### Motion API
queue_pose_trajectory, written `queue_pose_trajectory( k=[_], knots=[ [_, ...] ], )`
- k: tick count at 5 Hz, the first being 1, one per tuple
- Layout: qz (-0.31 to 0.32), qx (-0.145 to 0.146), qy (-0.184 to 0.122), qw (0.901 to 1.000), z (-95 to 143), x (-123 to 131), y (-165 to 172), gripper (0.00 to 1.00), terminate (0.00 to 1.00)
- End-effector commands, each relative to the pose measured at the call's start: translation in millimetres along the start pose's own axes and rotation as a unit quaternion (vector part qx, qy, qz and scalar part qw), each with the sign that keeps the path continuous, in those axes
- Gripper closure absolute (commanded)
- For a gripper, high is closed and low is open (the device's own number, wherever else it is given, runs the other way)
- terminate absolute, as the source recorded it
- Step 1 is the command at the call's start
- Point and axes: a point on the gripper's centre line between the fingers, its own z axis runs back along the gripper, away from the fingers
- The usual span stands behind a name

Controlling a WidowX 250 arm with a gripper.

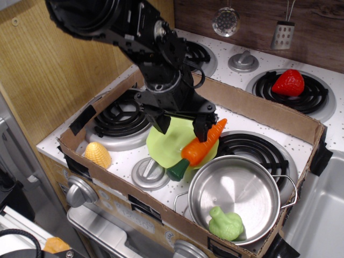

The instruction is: Put carrot on plate

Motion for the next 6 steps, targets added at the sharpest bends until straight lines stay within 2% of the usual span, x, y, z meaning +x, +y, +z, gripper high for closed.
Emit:
queue_pose_trajectory(
  k=[1,2,5,6],
  knots=[
    [-0.019,0.053,-0.005,0.9984,52,39,-14,0.0,0.0],
    [-0.015,0.056,0.002,0.9983,62,44,-23,0.0,0.0],
    [-0.015,0.056,0.002,0.9983,62,44,-23,0.0,0.0],
    [-0.015,0.056,0.002,0.9983,62,44,-23,0.0,1.0]
  ],
)
